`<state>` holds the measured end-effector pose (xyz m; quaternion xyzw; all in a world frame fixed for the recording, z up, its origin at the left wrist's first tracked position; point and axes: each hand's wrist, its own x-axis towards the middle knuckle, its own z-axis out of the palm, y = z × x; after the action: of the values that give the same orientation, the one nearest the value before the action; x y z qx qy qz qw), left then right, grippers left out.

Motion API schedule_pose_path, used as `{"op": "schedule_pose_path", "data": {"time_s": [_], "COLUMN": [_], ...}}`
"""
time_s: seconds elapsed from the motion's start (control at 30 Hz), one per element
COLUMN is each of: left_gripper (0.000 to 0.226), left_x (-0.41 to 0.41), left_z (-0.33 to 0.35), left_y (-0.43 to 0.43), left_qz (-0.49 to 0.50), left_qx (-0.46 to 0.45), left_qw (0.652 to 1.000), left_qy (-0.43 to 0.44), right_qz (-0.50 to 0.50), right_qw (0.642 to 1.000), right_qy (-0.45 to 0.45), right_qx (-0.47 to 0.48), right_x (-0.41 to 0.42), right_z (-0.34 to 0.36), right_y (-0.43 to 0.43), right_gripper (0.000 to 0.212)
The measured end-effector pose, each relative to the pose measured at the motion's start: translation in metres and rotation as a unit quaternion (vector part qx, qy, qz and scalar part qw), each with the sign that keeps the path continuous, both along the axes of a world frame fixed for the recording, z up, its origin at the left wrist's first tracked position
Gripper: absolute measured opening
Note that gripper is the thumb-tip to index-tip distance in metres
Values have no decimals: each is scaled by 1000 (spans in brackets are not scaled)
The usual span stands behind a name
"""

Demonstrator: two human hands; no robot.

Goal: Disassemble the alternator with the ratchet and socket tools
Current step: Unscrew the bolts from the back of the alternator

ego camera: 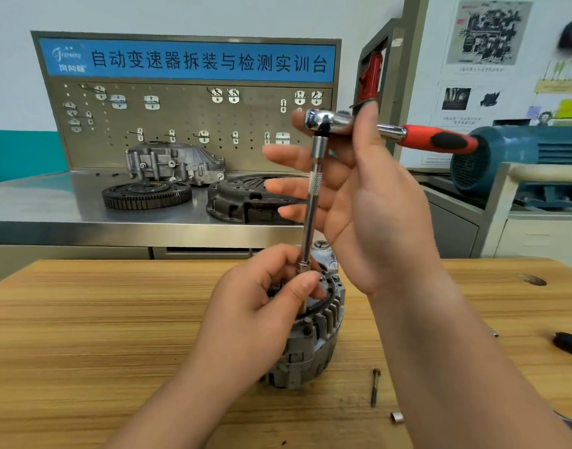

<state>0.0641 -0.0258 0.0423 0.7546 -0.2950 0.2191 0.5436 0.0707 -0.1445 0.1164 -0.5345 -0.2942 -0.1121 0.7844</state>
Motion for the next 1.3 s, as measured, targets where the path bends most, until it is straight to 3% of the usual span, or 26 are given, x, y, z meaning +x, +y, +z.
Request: {"op": "schedule_pose_path", "data": {"time_s": [0.13, 0.23, 0.4, 0.57, 0.7, 0.9, 1.03, 1.17, 1.23, 1.3], "left_gripper": [13, 22, 25, 27, 25, 30, 19, 19, 20, 20], "left_x": [2, 0, -2, -1, -2, -4, -4, -3, -3, -2], "left_z": [-1, 2, 8, 7, 7, 9, 10, 8, 7, 6], "left_y": [2, 4, 7, 10, 10, 12, 11, 11, 11, 11], "left_qz": [-4, -19, -21, -18, -24, -44, -56, -63, -61, -55], "left_qx": [-58, -72, -109, -129, -139, -138, -146, -154, -158, -158], "left_qw": [998, 997, 994, 991, 990, 989, 988, 986, 985, 985], "left_qy": [22, 11, 16, 29, 30, 10, 19, 24, 25, 31], "right_qz": [-93, -206, -282, -339, -366, -382, -364, -379, -383, -361], "right_qw": [985, 945, 894, 765, 727, 708, 782, 844, 832, 785], "right_qy": [-19, -39, -38, -38, -66, -112, -101, -44, 13, 102], "right_qx": [-141, -253, -346, -547, -578, -583, -496, -377, -401, -492], "right_x": [-2, -7, -16, -22, -25, -27, -27, -25, -20, -11], "right_z": [-11, -35, -76, -94, -94, -95, -84, -66, -63, -71], "right_y": [-10, -23, -42, -39, -28, -21, -19, -38, -60, -81], "right_gripper": [48, 37, 46, 45, 37, 26, 15, 22, 25, 24]}}
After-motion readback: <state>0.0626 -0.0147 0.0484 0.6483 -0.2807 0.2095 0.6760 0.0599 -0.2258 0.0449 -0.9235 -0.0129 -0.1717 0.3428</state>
